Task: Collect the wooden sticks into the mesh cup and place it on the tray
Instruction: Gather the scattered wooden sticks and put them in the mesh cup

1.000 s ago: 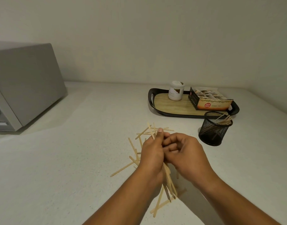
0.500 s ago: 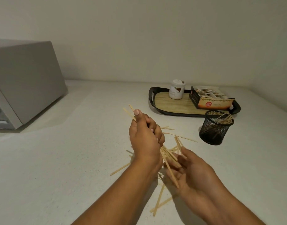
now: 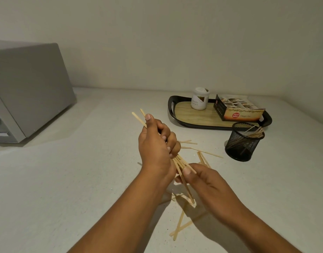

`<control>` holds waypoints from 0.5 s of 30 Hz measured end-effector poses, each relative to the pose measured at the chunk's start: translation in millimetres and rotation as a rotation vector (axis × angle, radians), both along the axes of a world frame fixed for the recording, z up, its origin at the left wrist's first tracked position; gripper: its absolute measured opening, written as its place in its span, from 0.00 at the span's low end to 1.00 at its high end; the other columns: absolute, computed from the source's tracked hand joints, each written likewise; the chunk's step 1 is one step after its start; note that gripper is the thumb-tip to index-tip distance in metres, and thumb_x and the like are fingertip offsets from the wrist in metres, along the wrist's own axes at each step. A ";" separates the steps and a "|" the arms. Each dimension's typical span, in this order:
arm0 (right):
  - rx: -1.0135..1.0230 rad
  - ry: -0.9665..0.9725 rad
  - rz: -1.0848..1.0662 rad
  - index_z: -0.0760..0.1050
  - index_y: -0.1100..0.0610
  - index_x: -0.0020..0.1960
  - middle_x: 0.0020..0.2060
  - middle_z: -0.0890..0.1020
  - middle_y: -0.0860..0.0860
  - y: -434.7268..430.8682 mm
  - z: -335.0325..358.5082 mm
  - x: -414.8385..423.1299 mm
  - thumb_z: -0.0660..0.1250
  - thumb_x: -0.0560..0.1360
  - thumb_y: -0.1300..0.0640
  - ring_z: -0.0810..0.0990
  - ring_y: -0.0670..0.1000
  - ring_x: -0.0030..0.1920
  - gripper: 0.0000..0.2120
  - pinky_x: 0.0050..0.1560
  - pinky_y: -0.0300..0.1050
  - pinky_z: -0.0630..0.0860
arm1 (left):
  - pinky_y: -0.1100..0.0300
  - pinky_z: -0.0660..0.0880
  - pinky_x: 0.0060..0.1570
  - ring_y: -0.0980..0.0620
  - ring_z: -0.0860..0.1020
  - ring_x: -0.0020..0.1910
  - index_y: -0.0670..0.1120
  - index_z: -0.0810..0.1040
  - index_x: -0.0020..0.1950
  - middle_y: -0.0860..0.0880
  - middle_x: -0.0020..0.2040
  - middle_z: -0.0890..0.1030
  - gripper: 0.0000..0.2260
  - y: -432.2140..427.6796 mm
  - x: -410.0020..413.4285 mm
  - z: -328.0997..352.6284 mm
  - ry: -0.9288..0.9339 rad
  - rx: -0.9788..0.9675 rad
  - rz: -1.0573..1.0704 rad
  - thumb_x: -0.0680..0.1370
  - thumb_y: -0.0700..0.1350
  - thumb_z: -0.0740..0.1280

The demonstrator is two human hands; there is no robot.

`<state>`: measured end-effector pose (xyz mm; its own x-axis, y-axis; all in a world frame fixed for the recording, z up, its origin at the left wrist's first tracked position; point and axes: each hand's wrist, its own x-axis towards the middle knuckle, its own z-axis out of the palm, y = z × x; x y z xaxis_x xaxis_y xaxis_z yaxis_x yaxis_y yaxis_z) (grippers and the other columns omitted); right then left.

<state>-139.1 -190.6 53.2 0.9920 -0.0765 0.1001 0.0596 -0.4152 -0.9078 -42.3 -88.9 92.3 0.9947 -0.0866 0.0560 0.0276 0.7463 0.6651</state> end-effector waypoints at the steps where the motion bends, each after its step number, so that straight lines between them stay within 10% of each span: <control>1: -0.021 -0.013 0.025 0.80 0.50 0.48 0.42 0.84 0.55 0.8 -0.5 -0.6 0.59 0.76 0.34 0.82 0.54 0.40 0.21 0.37 0.44 0.75 | 0.68 0.58 0.17 0.57 0.60 0.18 0.46 0.69 0.36 0.52 0.24 0.65 0.19 0.8 1.0 0.5 -0.005 -0.005 0.004 0.83 0.55 0.57; 11: 0.154 0.089 -0.082 0.75 0.57 0.38 0.26 0.73 0.47 14.8 7.1 4.1 0.62 0.80 0.50 0.67 0.44 0.25 0.16 0.27 0.38 0.64 | 0.64 0.68 0.20 0.54 0.69 0.19 0.49 0.75 0.34 0.50 0.26 0.72 0.19 -5.9 -11.0 -9.4 0.021 0.033 -0.063 0.82 0.55 0.60; 15: 0.643 0.288 -0.122 0.76 0.57 0.42 0.31 0.72 0.50 15.1 14.0 2.0 0.63 0.76 0.57 0.67 0.45 0.29 0.06 0.29 0.41 0.62 | 0.65 0.64 0.19 0.56 0.65 0.18 0.46 0.73 0.40 0.51 0.26 0.70 0.15 -9.0 -17.3 -14.2 -0.025 0.106 -0.064 0.82 0.54 0.60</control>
<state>-137.1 -175.6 67.2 0.9529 -0.1449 -0.2666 -0.2317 0.2195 -0.9477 -59.6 -97.9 78.1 0.9853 -0.1570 0.0675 0.0558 0.6689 0.7413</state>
